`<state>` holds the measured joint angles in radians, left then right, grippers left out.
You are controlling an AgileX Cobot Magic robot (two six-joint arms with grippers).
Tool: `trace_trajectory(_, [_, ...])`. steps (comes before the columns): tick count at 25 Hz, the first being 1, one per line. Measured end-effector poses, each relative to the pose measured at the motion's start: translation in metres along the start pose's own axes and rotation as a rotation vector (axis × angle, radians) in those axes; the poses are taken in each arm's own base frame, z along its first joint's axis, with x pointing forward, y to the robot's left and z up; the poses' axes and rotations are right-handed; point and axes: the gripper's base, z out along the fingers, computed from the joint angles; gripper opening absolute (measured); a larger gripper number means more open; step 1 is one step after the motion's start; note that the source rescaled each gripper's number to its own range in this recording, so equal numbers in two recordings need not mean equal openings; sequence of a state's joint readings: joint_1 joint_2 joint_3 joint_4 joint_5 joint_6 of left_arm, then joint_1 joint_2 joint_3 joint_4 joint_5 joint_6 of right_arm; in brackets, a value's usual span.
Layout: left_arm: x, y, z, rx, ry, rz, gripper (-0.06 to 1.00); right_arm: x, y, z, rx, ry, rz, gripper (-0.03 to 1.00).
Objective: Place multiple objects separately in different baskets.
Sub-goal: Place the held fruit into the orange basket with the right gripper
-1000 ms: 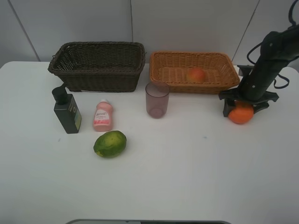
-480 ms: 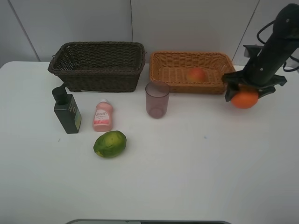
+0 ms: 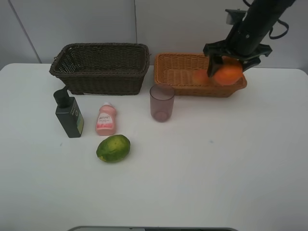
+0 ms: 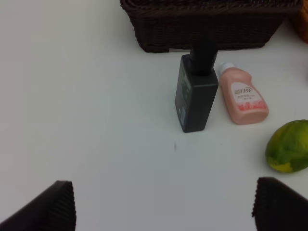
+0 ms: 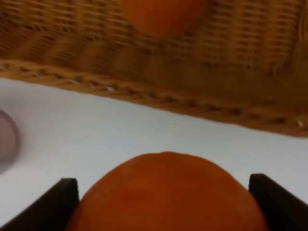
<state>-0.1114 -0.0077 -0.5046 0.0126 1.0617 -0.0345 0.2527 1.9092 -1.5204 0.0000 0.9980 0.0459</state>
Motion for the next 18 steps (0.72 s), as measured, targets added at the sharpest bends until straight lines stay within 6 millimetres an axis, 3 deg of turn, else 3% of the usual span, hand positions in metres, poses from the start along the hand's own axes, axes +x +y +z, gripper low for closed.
trace_trajectory(8, [0.0, 0.0, 0.0, 0.0, 0.0, 0.0, 0.95, -0.056, 0.056, 0.018, -0.046, -0.149, -0.108, 0.33])
trace_trajectory(12, [0.0, 0.0, 0.0, 0.0, 0.0, 0.0, 0.95, -0.073, 0.064, 0.039, -0.052, -0.237, -0.121, 0.33])
trace_trajectory(18, [0.0, 0.0, 0.0, 0.0, 0.0, 0.0, 0.95, -0.08, 0.064, 0.072, -0.036, -0.287, -0.139, 0.33])
